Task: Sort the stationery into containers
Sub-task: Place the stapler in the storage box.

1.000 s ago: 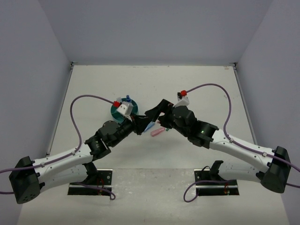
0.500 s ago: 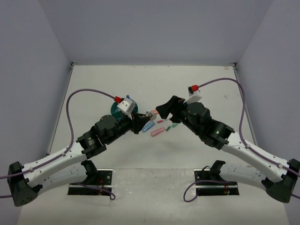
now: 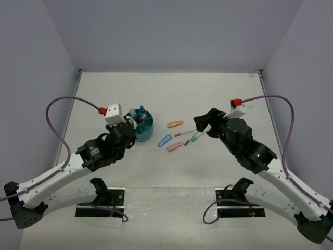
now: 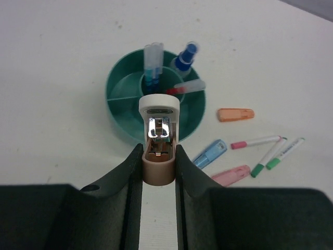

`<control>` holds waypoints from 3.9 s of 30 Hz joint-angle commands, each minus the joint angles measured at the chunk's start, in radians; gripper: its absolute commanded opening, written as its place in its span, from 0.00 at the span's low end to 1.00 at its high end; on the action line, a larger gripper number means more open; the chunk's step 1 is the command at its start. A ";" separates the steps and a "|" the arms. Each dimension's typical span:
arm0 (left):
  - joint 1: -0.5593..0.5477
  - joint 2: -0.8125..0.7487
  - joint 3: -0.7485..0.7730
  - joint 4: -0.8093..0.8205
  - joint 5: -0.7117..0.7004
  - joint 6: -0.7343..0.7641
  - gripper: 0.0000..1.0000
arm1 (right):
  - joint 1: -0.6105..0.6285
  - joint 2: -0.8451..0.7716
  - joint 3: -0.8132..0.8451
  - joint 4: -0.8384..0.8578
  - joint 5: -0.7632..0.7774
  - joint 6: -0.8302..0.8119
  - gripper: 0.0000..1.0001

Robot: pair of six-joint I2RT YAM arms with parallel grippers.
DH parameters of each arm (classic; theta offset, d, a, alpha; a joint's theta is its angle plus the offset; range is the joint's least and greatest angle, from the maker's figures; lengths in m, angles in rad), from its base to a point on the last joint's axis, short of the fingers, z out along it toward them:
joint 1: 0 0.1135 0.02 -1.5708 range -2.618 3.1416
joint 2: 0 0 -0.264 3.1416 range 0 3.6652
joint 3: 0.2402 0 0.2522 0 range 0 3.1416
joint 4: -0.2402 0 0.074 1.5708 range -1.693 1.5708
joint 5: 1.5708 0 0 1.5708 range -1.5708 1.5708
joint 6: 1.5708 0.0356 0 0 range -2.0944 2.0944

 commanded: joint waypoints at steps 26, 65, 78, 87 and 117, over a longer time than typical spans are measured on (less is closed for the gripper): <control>0.789 0.230 -0.177 0.833 0.877 0.645 0.00 | -0.024 0.016 -0.010 -0.008 -0.050 -0.173 0.82; 0.790 0.239 -0.295 0.768 1.013 0.606 0.28 | -0.108 0.064 -0.019 0.011 -0.123 -0.222 0.82; 0.791 0.131 -0.268 0.630 0.893 0.537 0.63 | -0.121 0.111 -0.018 0.019 -0.135 -0.210 0.82; 0.791 -0.052 -0.095 0.249 0.628 0.368 1.00 | -0.197 0.348 -0.042 0.018 -0.018 -0.012 0.76; 0.791 -0.286 -0.196 0.193 0.902 0.522 1.00 | -0.295 0.862 0.110 -0.008 -0.040 0.204 0.34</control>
